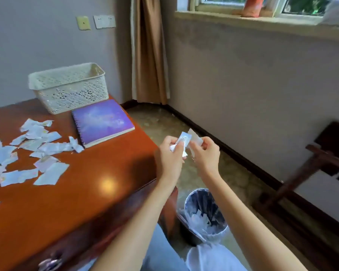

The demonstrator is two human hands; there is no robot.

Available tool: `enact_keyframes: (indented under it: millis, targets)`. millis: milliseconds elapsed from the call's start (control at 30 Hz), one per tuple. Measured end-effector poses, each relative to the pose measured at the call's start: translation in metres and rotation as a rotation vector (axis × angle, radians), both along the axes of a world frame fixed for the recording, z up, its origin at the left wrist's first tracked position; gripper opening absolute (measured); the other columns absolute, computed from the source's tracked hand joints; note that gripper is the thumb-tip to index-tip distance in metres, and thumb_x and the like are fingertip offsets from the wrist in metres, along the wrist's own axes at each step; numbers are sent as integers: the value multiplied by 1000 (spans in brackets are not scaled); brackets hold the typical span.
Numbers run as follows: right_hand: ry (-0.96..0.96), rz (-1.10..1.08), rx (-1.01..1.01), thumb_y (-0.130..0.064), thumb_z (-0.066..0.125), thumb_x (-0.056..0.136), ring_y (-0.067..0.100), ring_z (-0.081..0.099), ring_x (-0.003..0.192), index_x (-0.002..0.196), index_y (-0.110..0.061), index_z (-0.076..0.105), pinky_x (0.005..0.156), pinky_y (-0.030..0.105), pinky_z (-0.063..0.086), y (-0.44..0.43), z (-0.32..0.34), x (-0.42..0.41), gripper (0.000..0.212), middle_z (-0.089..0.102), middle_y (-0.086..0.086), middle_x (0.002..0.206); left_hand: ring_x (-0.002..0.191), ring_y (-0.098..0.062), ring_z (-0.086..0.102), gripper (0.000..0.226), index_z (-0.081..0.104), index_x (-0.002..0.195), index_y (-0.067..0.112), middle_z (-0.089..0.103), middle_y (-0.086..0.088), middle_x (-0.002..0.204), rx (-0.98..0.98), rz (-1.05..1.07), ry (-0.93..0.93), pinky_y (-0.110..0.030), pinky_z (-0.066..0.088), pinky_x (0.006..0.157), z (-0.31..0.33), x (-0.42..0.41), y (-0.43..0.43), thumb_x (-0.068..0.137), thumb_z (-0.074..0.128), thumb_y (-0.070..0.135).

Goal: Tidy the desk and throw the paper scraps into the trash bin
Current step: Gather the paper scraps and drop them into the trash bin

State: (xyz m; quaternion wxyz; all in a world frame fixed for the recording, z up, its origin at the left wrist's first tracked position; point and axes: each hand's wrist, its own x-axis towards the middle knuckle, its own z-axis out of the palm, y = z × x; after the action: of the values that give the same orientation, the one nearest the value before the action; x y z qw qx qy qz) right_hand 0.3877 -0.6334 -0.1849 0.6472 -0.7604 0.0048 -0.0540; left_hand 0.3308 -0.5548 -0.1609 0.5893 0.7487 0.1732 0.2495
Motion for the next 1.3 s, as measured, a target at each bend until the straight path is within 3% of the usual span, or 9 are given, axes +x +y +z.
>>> enact_keyframes:
  millis: [333, 567, 733, 800, 867, 933, 1067, 1200, 1300]
  targets:
    - [491, -228, -149, -19, 61, 78, 18, 39, 62, 67, -8, 45, 54, 28, 31, -117, -158, 40, 22, 46, 8, 67, 42, -2, 53, 12, 55, 77, 9, 57, -2, 64, -96, -175, 502, -9, 37, 38, -148, 54, -98, 88, 54, 11]
    - [890, -163, -241, -4, 57, 78, 15, 41, 47, 52, -11, 42, 46, 21, 39, -135, -264, 70, 31, 46, 1, 51, 68, -33, 70, 38, 38, 54, 14, 48, -13, 63, -76, -189, 883, -9, 27, 24, -254, 101, -100, 87, 45, -4]
    - [1085, -155, -213, 2, 59, 81, 20, 51, 55, 68, -8, 52, 44, 24, 35, -136, -331, 85, 18, 49, 5, 55, 79, -33, 70, 39, 53, 120, -3, 52, -21, 130, -197, -183, 1121, -13, 31, 25, -320, 123, -108, 92, 28, -12]
    - [1123, -159, -180, 5, 56, 84, 26, 54, 70, 100, 0, 61, 46, 25, 35, -137, -349, 86, 18, 53, 8, 63, 98, -39, 64, 38, 52, 123, -6, 49, -21, 134, -280, -148, 1152, -11, 41, 33, -332, 126, -110, 94, 29, -12]
    - [1156, -156, -175, 5, 49, 87, 26, 53, 77, 117, 8, 55, 46, 24, 32, -137, -364, 86, 32, 60, 16, 82, 107, -38, 57, 35, 52, 124, -8, 49, -16, 130, -401, -84, 1168, -19, 55, 65, -338, 126, -111, 96, 32, -10]
    - [1193, -169, -177, 5, 44, 89, 25, 52, 75, 112, 5, 57, 45, 24, 31, -138, -372, 88, 26, 56, 19, 94, 104, -31, 55, 38, 47, 131, -3, 49, -11, 129, -450, -127, 1191, -27, 52, 80, -347, 125, -112, 96, 33, -8]
    - [1220, -175, -96, -1, 41, 92, 26, 50, 84, 120, 4, 53, 65, 30, 45, -138, -379, 91, 31, 50, 14, 101, 87, -18, 54, 45, 42, 138, 5, 56, -9, 108, -440, -211, 1234, -27, 47, 78, -348, 122, -113, 97, 26, -4]
    - [1217, -154, 3, -8, 49, 88, 29, 47, 93, 121, -4, 49, 78, 37, 42, -137, -369, 86, 33, 47, 10, 104, 130, -29, 42, 48, 38, 140, 11, 37, -10, 146, -352, -283, 1262, -39, 36, 111, -329, 120, -111, 97, 22, -1]
    - [1161, -169, -14, -5, 47, 86, 26, 47, 75, 101, -8, 49, 64, 32, 39, -136, -353, 82, 16, 49, 8, 87, 126, -31, 46, 50, 37, 141, 10, 40, -12, 145, -233, -335, 1209, -32, 42, 94, -305, 120, -108, 95, 21, -4]
